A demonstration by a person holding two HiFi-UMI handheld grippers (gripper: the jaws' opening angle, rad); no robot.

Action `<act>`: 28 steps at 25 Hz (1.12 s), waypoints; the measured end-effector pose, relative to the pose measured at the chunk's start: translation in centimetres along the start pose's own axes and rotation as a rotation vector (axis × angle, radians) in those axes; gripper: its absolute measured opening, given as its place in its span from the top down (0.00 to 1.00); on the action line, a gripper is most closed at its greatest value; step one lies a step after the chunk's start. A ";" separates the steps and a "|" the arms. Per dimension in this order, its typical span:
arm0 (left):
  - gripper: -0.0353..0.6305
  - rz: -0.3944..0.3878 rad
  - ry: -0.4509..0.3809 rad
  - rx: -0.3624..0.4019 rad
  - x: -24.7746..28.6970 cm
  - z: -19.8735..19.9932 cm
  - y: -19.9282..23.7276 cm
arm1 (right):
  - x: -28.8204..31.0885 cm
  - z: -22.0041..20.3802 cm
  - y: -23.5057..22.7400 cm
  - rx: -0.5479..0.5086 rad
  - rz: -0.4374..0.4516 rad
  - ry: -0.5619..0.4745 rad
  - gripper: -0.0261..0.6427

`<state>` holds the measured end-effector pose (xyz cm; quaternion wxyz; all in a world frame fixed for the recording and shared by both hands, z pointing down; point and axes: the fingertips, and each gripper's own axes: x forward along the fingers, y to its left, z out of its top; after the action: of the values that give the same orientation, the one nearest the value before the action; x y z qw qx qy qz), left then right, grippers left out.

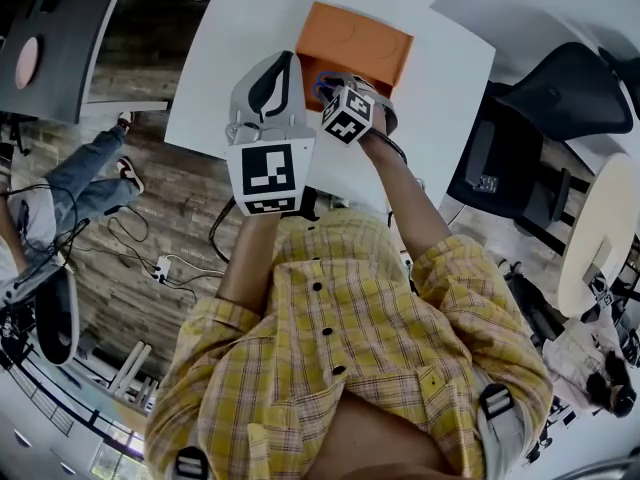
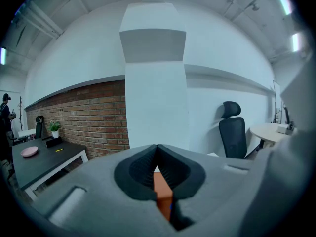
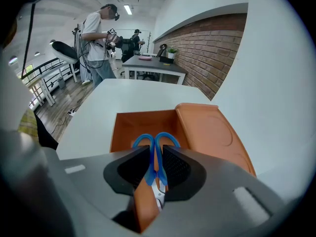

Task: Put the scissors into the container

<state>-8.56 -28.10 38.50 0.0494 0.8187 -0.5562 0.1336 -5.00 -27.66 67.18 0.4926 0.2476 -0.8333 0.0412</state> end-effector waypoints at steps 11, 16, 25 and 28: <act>0.95 0.008 0.003 0.003 0.2 -0.1 0.2 | 1.1 -0.4 0.3 0.011 0.029 0.013 0.82; 0.95 0.013 -0.001 0.007 0.2 -0.1 0.5 | 1.8 -0.5 0.4 0.034 0.052 0.016 0.82; 0.95 0.018 0.005 0.006 0.0 -0.3 1.0 | 2.5 -0.8 0.8 0.056 0.078 0.031 0.81; 0.95 0.021 0.006 0.006 -0.1 -0.4 1.4 | 2.7 -0.8 0.8 0.054 0.074 0.034 0.81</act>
<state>-9.93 -28.44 38.78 0.0475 0.8125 -0.5644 0.1382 -5.80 -27.69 69.96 0.4980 0.2291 -0.8320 0.0858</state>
